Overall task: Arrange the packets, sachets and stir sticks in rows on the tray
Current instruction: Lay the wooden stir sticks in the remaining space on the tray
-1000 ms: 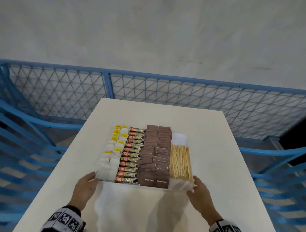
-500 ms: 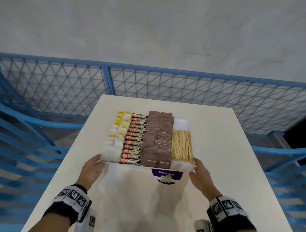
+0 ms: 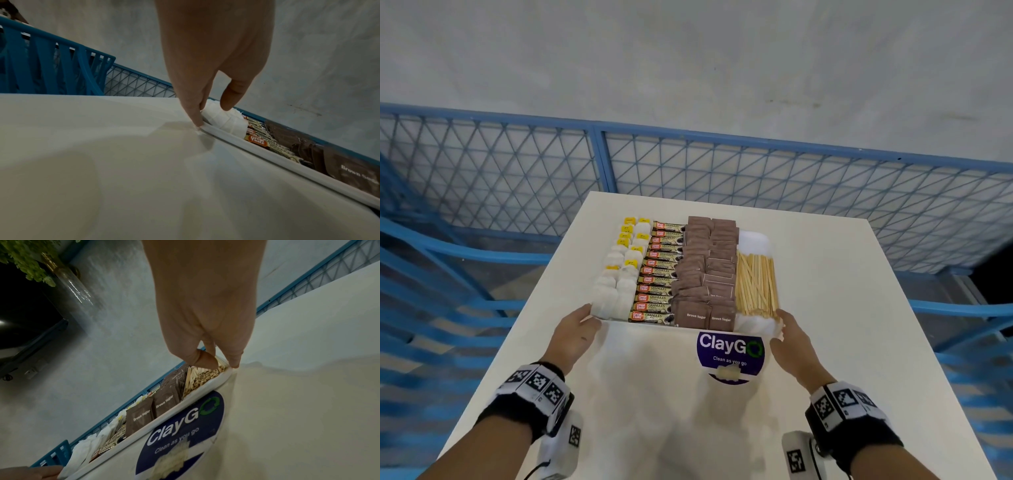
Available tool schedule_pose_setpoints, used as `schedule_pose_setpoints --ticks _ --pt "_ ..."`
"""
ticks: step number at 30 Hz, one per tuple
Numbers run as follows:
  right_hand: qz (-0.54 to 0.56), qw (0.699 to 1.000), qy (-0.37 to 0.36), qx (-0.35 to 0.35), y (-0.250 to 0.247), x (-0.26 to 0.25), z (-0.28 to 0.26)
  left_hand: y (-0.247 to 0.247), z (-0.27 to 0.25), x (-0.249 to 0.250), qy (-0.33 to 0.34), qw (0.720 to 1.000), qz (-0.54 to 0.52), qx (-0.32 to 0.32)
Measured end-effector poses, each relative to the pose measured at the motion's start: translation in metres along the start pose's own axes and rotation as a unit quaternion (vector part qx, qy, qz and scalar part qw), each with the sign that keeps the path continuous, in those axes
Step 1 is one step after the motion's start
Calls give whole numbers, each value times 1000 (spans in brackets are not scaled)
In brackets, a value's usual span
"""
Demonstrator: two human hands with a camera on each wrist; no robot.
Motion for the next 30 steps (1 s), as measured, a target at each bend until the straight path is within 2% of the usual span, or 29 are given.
schedule_pose_setpoints --ticks 5,11,13,17,20,23,26,29,30 --pt "6 1000 -10 6 -6 3 -9 8 -8 4 -14 998 58 -12" --pt "13 1000 -13 5 -27 33 -41 34 -42 46 88 988 121 23" --pt "24 999 -21 4 -38 48 -60 61 -64 70 142 983 116 -14" --pt "27 999 -37 -3 -60 83 -112 137 -114 106 204 962 81 -162" --pt "9 999 -49 1 -75 113 -153 193 -156 131 259 930 61 -254" --pt "-8 997 -61 42 -96 146 -191 244 -202 153 305 886 65 -343" --pt "-10 991 -71 112 -119 180 -222 286 -245 175 362 835 88 -404" --pt "-15 970 -95 222 -142 217 -245 324 -285 191 400 782 108 -465" --pt "-23 967 -80 241 -148 229 -250 336 -298 194 410 763 118 -486"
Point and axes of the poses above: each hand's wrist, its own z-axis towards the middle knuckle, its own y-axis out of the palm, x = y × z, the point moved 7 cm from there along z, towards the middle knuckle, and after that the axes turned 15 degrees about y, right-handed, at the moved point
